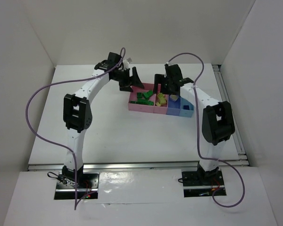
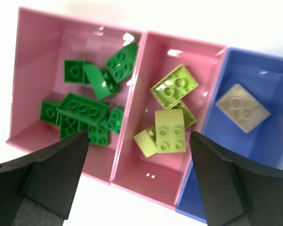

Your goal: Sort the legos into containers by color

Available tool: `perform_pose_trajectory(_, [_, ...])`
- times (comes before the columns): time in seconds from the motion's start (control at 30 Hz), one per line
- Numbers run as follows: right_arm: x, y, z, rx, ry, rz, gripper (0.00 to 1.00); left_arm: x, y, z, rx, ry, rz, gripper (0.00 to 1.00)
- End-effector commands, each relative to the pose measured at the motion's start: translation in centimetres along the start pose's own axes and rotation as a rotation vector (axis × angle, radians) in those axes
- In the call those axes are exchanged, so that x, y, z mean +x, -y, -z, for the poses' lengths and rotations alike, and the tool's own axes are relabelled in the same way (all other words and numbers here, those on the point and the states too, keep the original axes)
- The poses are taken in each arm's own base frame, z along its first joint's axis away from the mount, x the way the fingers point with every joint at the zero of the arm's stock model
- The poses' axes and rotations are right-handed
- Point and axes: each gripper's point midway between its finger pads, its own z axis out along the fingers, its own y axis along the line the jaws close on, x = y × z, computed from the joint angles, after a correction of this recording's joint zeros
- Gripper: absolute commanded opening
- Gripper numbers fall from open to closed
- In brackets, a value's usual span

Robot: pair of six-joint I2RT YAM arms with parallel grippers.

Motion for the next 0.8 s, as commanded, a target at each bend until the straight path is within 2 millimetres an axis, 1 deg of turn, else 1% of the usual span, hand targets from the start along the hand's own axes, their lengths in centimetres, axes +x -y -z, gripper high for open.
perform_pose_trajectory(0.0, [-5.2,0.8,3.6,0.122,0.180,-0.010,0.95,-1.2,4.2,4.8,0.044,0.077,-0.080,0.85])
perform_pose_trajectory(0.03, [-5.4,1.6,4.3,0.168,0.199,-0.024,0.98,-1.1,4.5,5.2,0.046,0.081,-0.083,0.85])
perform_pose_trajectory(0.07, [-5.8,3.4,5.2,0.269,0.239,-0.058,1.00,-1.0,4.8,5.8,0.049,0.088,-0.101,0.85])
perform_pose_trajectory(0.1, [-6.1,4.1,6.2,0.314,0.270,-0.073,1.00,-1.0,5.9,7.4,0.060,0.114,-0.134,0.85])
perform_pose_trajectory(0.13, [-6.5,5.7,8.2,0.400,0.323,-0.109,1.00,-0.5,5.2,7.6,0.023,0.118,-0.135,0.85])
perform_pose_trajectory(0.17, [-6.6,6.3,9.3,0.437,0.345,-0.123,1.00,-0.4,6.1,9.5,0.013,0.157,-0.154,0.85])
perform_pose_trajectory(0.2, [-6.5,7.0,10.2,0.472,0.363,-0.138,1.00,0.1,4.8,8.9,-0.024,0.146,-0.145,0.86])
perform_pose_trajectory(0.23, [-7.0,7.3,12.0,0.498,0.398,-0.163,1.00,0.3,5.7,10.9,-0.037,0.186,-0.163,0.86])
perform_pose_trajectory(0.27, [-6.5,8.1,12.7,0.537,0.398,-0.176,1.00,1.6,4.5,10.9,-0.075,0.171,-0.157,0.86])
perform_pose_trajectory(0.3, [-5.8,9.7,14.0,0.621,0.399,-0.208,1.00,1.8,3.8,11.7,-0.121,0.193,-0.163,0.86])
perform_pose_trajectory(0.33, [-5.4,10.1,15.1,0.645,0.404,-0.222,1.00,2.4,3.5,12.2,-0.142,0.201,-0.170,0.86])
perform_pose_trajectory(0.37, [-5.1,10.5,15.8,0.668,0.404,-0.231,1.00,3.6,3.3,13.3,-0.159,0.207,-0.168,0.86])
perform_pose_trajectory(0.4, [-3.4,11.5,16.1,0.719,0.372,-0.231,1.00,3.9,2.8,13.9,-0.189,0.223,-0.176,0.86])
perform_pose_trajectory(0.43, [-2.8,12.1,16.4,0.734,0.359,-0.231,1.00,4.4,2.7,14.4,-0.203,0.231,-0.176,0.86])
perform_pose_trajectory(0.47, [-2.5,12.2,17.0,0.729,0.368,-0.242,1.00,5.3,1.9,14.4,-0.224,0.221,-0.166,0.86])
perform_pose_trajectory(0.5, [-1.0,12.7,16.8,0.747,0.333,-0.227,1.00,5.6,2.2,15.8,-0.240,0.257,-0.177,0.86])
perform_pose_trajectory(0.53, [-0.3,13.0,17.0,0.753,0.321,-0.233,1.00,5.9,2.0,16.3,-0.256,0.269,-0.177,0.86])
perform_pose_trajectory(0.57, [0.2,13.0,17.5,0.745,0.315,-0.233,1.00,6.6,1.3,16.4,-0.278,0.266,-0.170,0.86])
perform_pose_trajectory(0.6, [0.9,13.2,17.5,0.750,0.305,-0.242,1.00,6.5,0.9,17.0,-0.311,0.296,-0.173,0.86])
perform_pose_trajectory(0.63, [1.7,13.2,17.6,0.750,0.290,-0.261,1.00,6.7,1.1,18.1,-0.320,0.328,-0.167,0.86])
perform_pose_trajectory(0.67, [1.6,13.2,18.2,0.741,0.307,-0.276,1.00,7.0,0.7,18.2,-0.337,0.331,-0.163,0.86])
perform_pose_trajectory(0.7, [2.7,13.3,18.0,0.738,0.284,-0.270,1.00,7.1,0.4,18.6,-0.358,0.345,-0.162,0.86])
perform_pose_trajectory(0.73, [3.0,13.2,17.9,0.718,0.276,-0.266,1.00,7.3,0.7,19.2,-0.352,0.358,-0.168,0.86])
perform_pose_trajectory(0.77, [2.9,13.1,18.4,0.704,0.301,-0.276,1.00,7.4,0.5,19.5,-0.364,0.368,-0.167,0.86])
